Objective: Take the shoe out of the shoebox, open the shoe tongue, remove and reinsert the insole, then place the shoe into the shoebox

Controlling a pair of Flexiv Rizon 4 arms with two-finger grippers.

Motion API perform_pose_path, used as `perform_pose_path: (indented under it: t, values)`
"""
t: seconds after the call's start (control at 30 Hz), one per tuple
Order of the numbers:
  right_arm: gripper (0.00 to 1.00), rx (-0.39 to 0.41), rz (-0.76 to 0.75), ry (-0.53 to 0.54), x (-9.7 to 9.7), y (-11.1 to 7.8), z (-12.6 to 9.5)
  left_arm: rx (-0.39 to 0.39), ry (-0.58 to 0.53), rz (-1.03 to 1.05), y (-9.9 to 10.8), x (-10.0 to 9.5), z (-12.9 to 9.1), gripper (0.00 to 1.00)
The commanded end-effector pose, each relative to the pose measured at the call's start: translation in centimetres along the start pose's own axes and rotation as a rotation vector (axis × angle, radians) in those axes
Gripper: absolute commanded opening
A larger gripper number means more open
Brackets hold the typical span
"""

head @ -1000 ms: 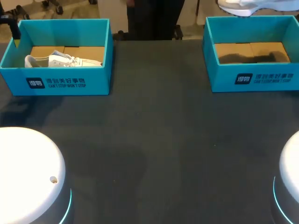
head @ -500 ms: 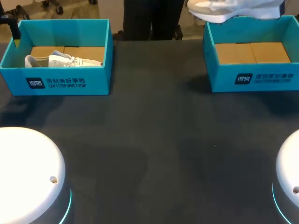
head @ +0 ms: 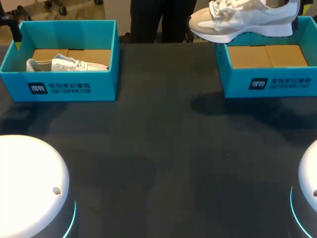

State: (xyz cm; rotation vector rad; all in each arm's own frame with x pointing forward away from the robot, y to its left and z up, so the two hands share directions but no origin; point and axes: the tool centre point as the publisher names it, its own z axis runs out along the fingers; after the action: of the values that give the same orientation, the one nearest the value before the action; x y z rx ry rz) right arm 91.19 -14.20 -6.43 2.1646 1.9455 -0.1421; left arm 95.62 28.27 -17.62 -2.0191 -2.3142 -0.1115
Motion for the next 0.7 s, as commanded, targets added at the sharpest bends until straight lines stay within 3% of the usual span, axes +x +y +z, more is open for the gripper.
perform_pose_path:
  t: [0.03, 0.07, 0.2, 0.6, 0.7]
  values:
    - [0.0, -0.138, 0.001, 0.006, -0.2, -0.5, 0.0, -0.001, 0.003, 0.001, -0.1, 0.0, 0.0, 1.0]
    - [0.0, -0.138, 0.001, 0.006, -0.2, -0.5, 0.0, -0.001, 0.003, 0.001, -0.1, 0.0, 0.0, 1.0]
    - [0.0, -0.124, 0.015, -0.02, 1.1, -3.6, -0.5, -0.001, 0.003, 0.001, -0.1, 0.0, 0.0, 1.0]
    - [0.0, -0.067, 0.098, -0.017, 7.2, -15.8, 1.2, -0.001, 0.003, 0.001, -0.1, 0.0, 0.0, 1.0]
    - [0.0, -0.067, 0.098, -0.017, 7.2, -15.8, 1.2, -0.001, 0.003, 0.001, -0.1, 0.0, 0.0, 1.0]
